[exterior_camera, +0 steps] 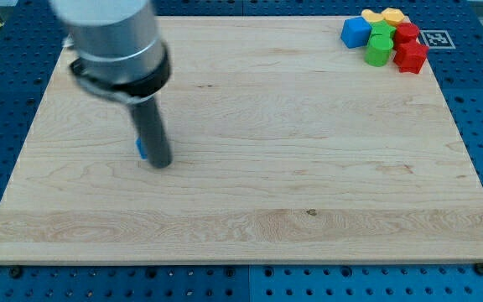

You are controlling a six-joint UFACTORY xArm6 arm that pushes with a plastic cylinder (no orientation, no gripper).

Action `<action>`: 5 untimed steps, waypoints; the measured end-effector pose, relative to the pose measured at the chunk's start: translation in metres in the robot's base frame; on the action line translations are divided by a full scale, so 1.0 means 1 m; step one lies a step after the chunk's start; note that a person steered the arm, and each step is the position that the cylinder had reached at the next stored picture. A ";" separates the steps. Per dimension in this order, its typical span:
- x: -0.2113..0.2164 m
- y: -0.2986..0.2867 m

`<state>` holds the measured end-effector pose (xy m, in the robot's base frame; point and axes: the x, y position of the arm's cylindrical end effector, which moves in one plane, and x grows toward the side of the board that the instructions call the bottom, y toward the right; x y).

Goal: Place arm at the bottom left of the blue triangle

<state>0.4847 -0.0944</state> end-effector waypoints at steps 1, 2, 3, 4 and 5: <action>-0.022 0.036; 0.005 0.035; 0.039 -0.002; 0.039 -0.059; 0.016 -0.073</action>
<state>0.5007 -0.1675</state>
